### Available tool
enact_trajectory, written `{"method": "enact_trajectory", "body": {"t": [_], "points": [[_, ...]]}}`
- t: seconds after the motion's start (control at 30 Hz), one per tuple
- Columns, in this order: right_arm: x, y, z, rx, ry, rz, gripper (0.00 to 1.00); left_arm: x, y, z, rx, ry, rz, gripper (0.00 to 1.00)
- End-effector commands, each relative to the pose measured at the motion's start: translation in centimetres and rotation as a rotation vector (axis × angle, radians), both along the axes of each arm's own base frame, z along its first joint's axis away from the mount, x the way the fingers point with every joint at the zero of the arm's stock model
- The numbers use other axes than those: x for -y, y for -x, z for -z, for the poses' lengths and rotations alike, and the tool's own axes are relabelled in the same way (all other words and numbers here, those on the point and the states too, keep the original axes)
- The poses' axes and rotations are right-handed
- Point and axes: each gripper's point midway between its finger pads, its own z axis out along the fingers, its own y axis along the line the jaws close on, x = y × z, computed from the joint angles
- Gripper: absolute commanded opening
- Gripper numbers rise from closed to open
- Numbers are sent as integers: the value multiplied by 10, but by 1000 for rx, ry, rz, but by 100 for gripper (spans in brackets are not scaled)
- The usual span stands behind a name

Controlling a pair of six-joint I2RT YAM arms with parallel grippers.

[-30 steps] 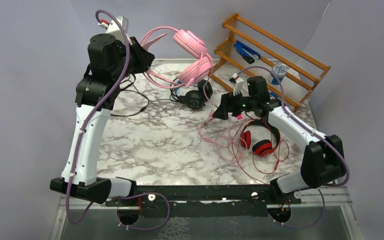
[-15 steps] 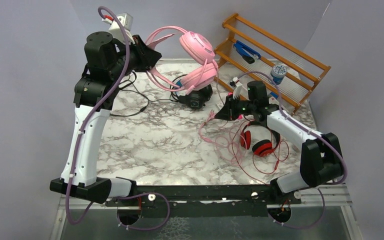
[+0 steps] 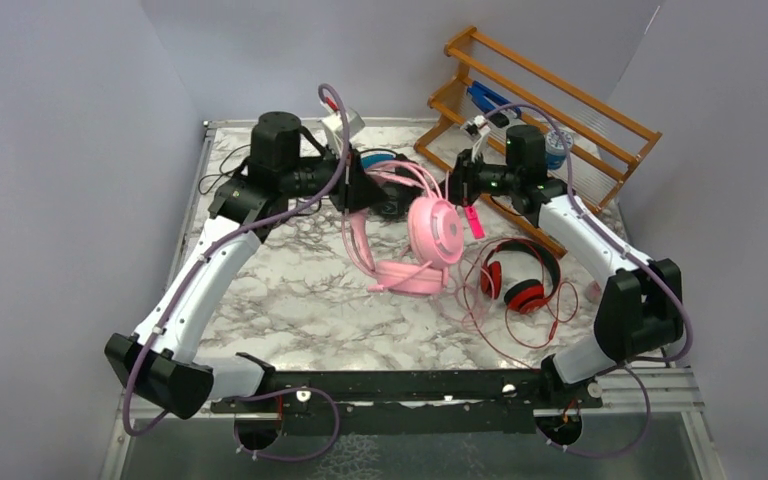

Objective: Wrap the headphones
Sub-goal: Wrap the headphones cable around the headphones.

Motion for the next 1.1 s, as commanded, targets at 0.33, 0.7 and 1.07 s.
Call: {"method": "enact_trajectory", "body": {"t": [0.33,0.7,1.07], "points": [[-9,-8,-45,-40,0,-60,0,44,49,97,72,-278,135,0],[14,6,-99,-31,115,35,1,-42,-24,169,89,-750,-454,0],[2,50,-127,-47,89,-63,1,-92,-55,153,122,-842,-850,0]]}}
